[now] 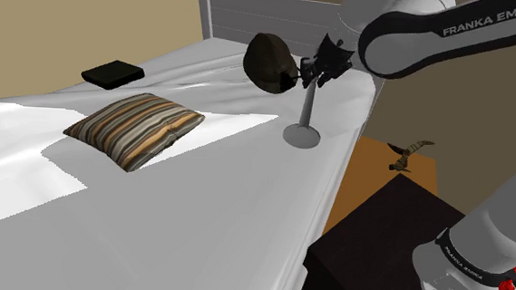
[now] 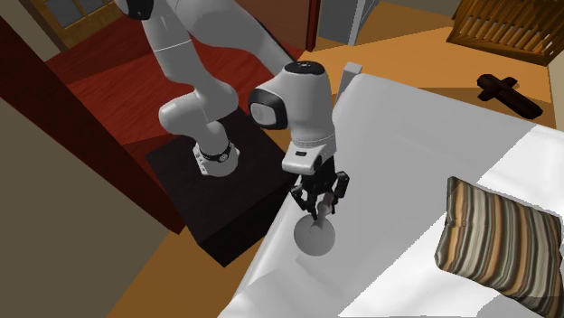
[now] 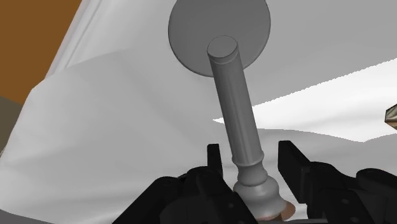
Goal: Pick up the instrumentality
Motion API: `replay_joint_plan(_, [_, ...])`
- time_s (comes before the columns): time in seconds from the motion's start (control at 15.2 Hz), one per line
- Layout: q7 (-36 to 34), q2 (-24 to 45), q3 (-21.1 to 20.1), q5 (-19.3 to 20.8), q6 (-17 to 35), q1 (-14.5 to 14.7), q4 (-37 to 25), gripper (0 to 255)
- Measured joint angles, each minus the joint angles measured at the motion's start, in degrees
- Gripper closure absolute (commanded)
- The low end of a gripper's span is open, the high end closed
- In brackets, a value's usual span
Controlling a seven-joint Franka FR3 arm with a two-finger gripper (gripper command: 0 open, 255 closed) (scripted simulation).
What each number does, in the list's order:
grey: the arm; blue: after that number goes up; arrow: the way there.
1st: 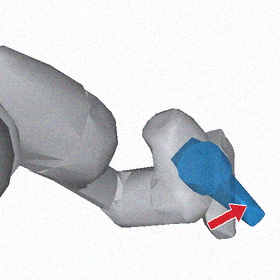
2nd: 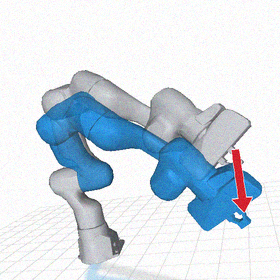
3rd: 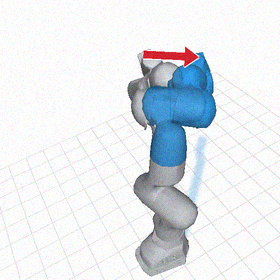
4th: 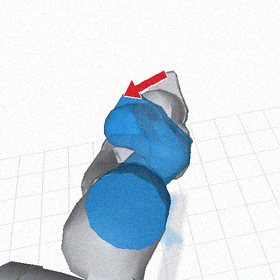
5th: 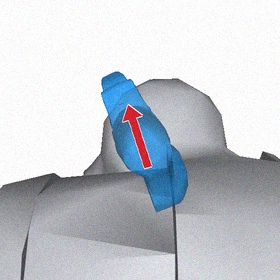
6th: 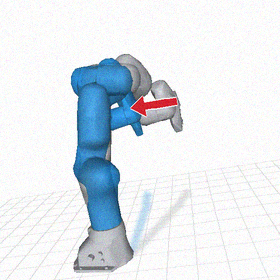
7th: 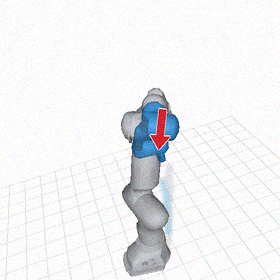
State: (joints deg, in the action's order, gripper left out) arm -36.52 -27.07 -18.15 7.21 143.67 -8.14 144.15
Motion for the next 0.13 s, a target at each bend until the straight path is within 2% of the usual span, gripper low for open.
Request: replay_joint_plan(0.13, [0.4,-0.4,0.3,-0.3,-1.3,0.2,-0.9,255])
